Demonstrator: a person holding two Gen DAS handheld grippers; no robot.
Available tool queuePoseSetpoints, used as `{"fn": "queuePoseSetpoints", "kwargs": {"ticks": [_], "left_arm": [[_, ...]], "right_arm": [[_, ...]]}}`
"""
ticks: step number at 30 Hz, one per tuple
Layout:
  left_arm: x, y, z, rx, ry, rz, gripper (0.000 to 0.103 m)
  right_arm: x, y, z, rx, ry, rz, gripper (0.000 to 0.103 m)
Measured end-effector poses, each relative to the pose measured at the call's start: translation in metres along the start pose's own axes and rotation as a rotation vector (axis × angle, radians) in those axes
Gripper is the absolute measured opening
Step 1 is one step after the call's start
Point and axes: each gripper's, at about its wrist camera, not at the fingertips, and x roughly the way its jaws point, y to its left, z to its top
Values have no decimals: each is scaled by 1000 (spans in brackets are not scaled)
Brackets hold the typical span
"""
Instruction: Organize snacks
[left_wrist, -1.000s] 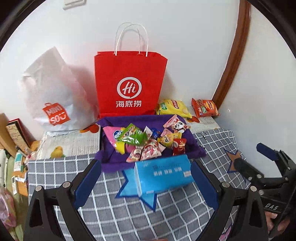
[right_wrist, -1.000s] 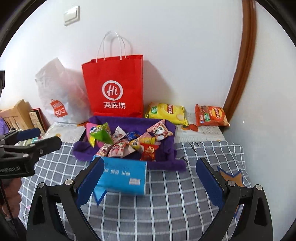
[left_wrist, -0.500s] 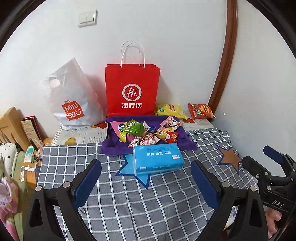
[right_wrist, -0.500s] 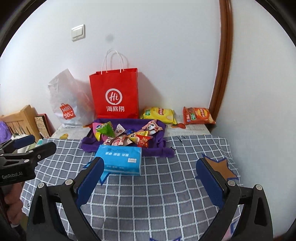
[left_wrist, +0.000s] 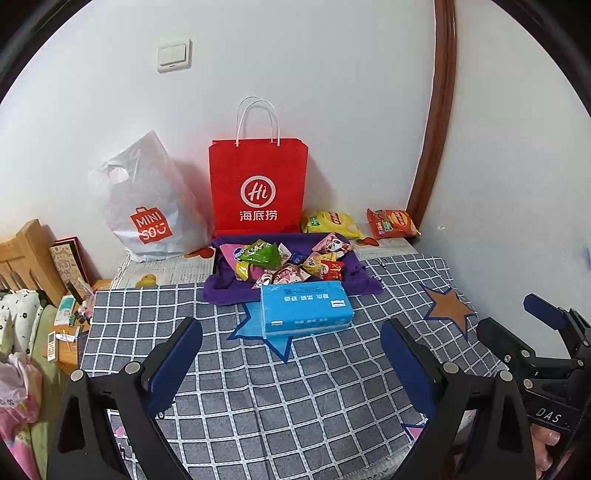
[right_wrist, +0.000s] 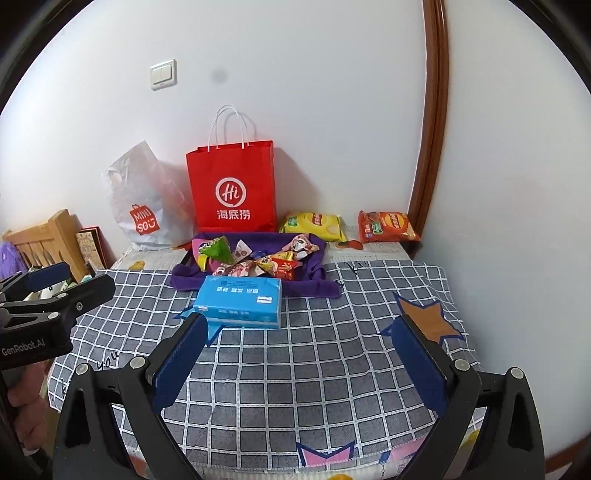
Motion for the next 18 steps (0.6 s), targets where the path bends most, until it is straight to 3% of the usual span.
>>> {"fn": "queuePoseSetpoints", "kwargs": {"ticks": [18], "left_arm": [[-5,2,-1,-5,-4,10,97]], "right_arm": [[1,5,-2,3,2,10,99]]}}
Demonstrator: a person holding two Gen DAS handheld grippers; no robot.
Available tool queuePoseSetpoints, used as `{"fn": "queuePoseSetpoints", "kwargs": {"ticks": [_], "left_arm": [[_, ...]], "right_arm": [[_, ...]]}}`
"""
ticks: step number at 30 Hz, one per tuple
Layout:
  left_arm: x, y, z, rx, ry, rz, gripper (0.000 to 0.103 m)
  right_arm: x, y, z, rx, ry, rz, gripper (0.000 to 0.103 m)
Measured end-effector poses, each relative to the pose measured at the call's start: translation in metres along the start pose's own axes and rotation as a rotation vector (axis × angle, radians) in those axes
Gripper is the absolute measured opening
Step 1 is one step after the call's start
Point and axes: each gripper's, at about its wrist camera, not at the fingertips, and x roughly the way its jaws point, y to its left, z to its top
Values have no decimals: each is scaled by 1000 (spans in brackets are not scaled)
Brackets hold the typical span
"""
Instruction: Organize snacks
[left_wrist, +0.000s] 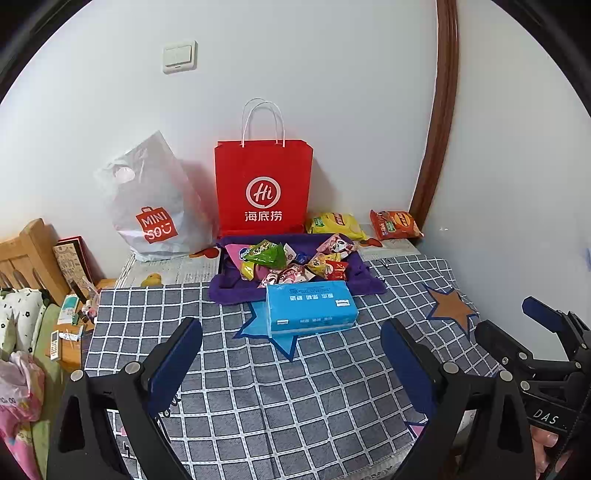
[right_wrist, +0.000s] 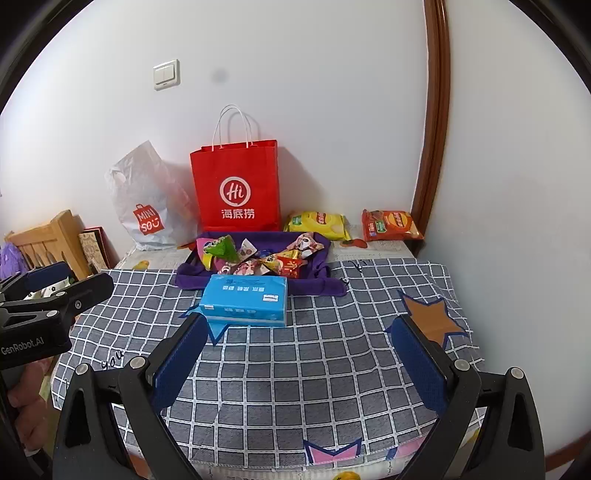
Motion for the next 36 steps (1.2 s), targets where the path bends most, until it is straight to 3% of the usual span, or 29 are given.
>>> {"fn": "queuePoseSetpoints", "kwargs": {"ticks": [36], "left_arm": [[0,0,-1,1,4,4,97]], "right_arm": [[1,-2,-1,25,2,10,99]]}}
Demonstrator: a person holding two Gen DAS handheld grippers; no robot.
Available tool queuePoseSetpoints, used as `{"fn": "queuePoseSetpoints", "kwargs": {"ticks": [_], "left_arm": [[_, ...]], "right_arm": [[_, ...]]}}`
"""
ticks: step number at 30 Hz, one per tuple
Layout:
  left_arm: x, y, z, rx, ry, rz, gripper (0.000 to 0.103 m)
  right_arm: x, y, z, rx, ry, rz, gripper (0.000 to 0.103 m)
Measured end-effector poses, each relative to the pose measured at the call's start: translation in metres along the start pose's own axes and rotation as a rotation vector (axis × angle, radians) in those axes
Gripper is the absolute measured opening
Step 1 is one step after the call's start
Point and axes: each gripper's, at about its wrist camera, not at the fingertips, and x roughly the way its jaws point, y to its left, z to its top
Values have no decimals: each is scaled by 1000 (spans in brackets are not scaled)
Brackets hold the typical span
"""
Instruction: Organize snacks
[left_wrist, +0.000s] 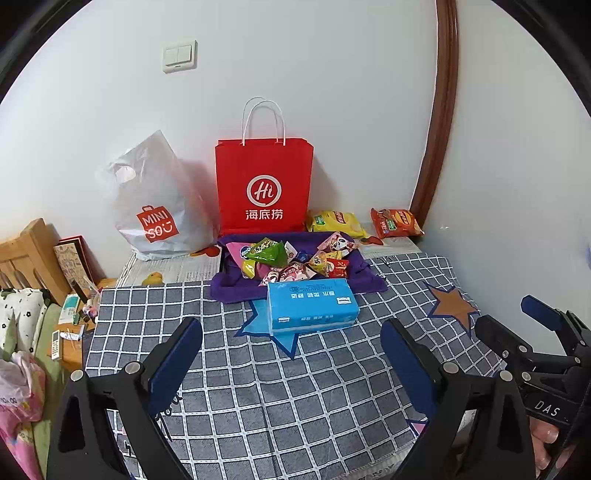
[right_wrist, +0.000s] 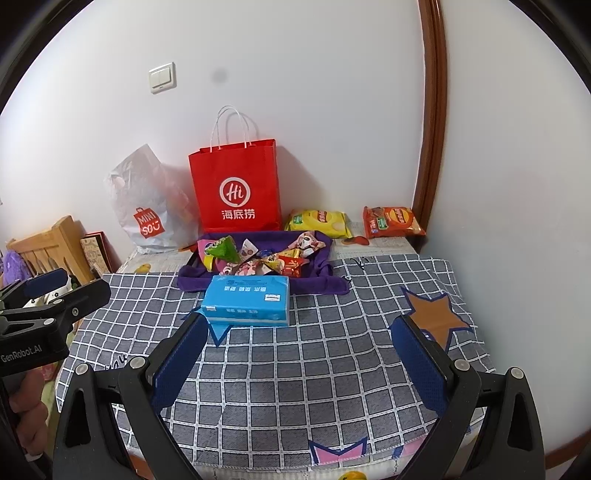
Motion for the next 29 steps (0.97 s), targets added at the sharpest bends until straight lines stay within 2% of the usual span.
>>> {"fn": "queuePoseSetpoints", "kwargs": {"ticks": [29], "left_arm": [[1,4,-2,-6,1,-1,97]], "right_arm": [[6,2,-1,-2,2,6,99]]}}
